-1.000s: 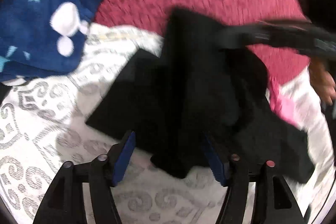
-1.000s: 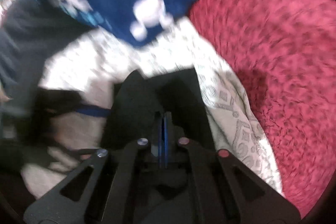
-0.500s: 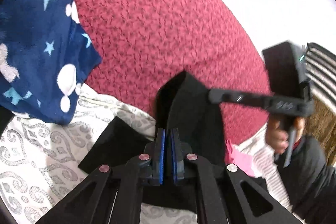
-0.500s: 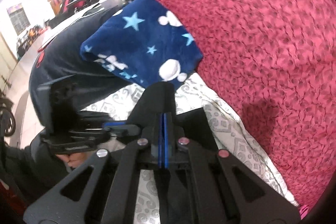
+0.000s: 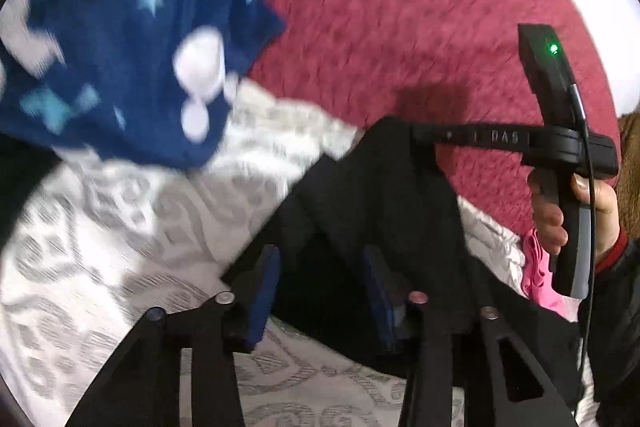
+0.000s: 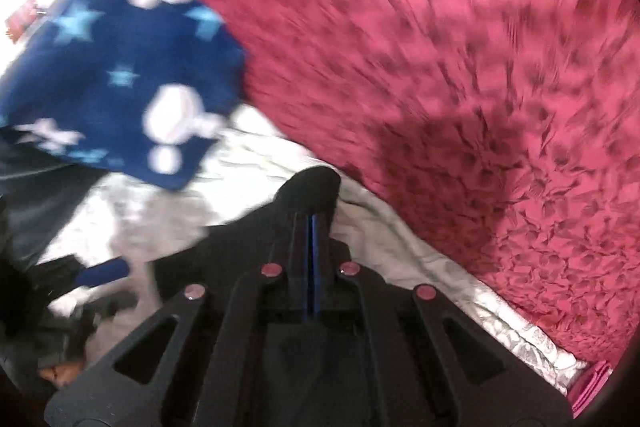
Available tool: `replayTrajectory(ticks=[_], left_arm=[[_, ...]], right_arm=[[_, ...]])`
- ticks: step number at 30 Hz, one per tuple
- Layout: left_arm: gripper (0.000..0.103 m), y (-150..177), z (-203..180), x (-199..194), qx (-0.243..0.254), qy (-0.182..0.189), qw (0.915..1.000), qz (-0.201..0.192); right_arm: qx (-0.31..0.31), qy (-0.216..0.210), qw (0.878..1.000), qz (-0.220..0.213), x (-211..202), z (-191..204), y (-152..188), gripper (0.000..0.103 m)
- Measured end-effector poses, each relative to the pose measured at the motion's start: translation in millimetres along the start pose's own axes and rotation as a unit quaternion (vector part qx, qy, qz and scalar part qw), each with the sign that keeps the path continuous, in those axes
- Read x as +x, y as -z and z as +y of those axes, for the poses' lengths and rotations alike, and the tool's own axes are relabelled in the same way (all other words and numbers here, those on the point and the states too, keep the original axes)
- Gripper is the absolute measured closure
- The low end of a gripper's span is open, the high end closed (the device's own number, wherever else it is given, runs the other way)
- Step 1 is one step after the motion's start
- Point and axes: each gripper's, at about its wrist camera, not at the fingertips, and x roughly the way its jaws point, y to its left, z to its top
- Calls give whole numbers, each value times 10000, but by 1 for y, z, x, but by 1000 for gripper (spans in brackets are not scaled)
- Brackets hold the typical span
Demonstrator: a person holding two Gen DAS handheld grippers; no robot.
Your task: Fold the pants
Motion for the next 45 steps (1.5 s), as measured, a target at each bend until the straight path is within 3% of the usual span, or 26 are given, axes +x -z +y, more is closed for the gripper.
replayTrajectory(ticks=[3,6,7,8,10,15,16,17,18,19,22,27,30,33,36,38,40,41,42,44,45], left_arm=[[58,-1,9,14,-549,401,9974,242],[57,-10,22,24,-1180,415,9919,237],[57,-15,24,31,-1276,371,9907,290],[57,-18,23,36,-1311,344,9902,324],[57,-26,20,50,-1339,262,9900,348],[58,-26,4,56,-1043,-82,9944,109],[62,-26,4,55,-1045,-91,9945,65],[84,-25,5,54,-1032,-133,9946,6],[100,-24,8,54,-1054,-65,9944,-6],[100,-23,8,54,-1108,69,9938,4],[100,-26,-3,30,-812,164,9960,-327],[100,-19,-42,-62,-239,15,9918,-1253],[100,-12,-54,-120,-261,33,9844,-1740],[99,-17,-59,-128,-67,-246,9805,-1947],[95,-20,-49,-91,271,-895,9834,-1554],[93,-17,-29,-45,333,-1577,9818,-1006],[93,-15,-6,-4,256,-2214,9748,10],[93,-15,-1,2,187,-2266,9736,195],[93,-17,2,1,112,-2168,9759,207],[90,-21,-1,-12,52,-1896,9818,-122],[83,-21,-3,-17,79,-1814,9831,-254]], right_arm=[[163,-53,9998,98,15,-12,0,101],[226,-176,9995,157,23,-18,9,93],[279,-201,9993,161,24,-21,13,78],[412,-227,9987,169,26,-28,18,55],[619,-332,9974,175,26,-39,27,36],[676,-666,9948,379,39,-46,36,36],[680,-671,9946,412,42,-45,36,36],[664,-668,9945,452,47,-43,36,42],[623,-642,9950,445,51,-39,35,55],[586,-646,9953,414,52,-35,35,100],[585,-669,9958,222,44,-24,33,98],[181,-853,9953,-422,-28,0,26,98],[42,-1360,9881,-720,-65,10,19,98],[-245,-1694,9820,-795,-69,26,11,97],[-426,-1412,9877,-525,-31,39,6,88],[-478,-729,9962,19,18,42,7,66],[-538,28,9971,532,56,43,10,66],[-585,362,9950,731,70,42,15,66],[-585,429,9947,735,72,40,18,66],[-492,351,9964,594,61,33,26,66],[-412,321,9972,533,52,28,28,66]])
